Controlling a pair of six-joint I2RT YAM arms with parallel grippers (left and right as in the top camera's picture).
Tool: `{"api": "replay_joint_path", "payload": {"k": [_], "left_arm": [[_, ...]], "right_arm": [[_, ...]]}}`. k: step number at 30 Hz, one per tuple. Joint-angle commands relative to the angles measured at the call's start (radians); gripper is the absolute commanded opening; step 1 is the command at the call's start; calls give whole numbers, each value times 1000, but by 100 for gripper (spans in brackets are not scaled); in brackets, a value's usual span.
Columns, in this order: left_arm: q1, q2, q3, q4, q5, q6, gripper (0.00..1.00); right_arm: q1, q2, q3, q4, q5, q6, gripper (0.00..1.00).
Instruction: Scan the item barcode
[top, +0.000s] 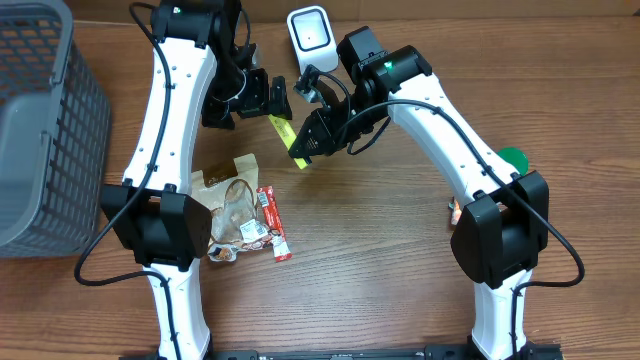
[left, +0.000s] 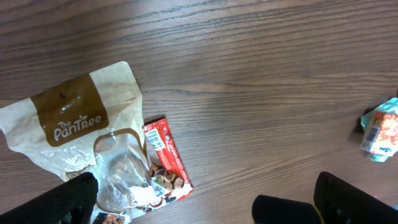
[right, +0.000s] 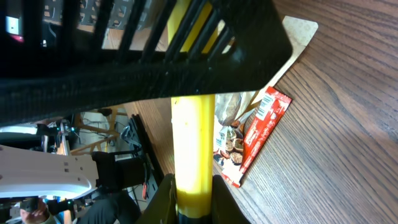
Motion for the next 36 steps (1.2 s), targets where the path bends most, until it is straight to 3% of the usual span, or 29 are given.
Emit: {"api": "replay_joint_path", "payload": {"k": [1,17,23,32,36], "left_arm": [[6,-8,-14,-22,-99,-4,99],[6,-8,-19,-9,-113,-26,100],[58,-8,-18,191,-135,-98,100],[252,-8,-18,548,134,-218,100],[314,-8,-18,620,148,-243,100]], "right_arm": [[-23,-13,22,15,-23,-3,5],[-23,-13,22,23,-21,14,5],[-24,-13,22,103,-21,116,4],[-91,-12,66,145,-19,247,3],[-130,-12,171,147,-19,320,3]]}}
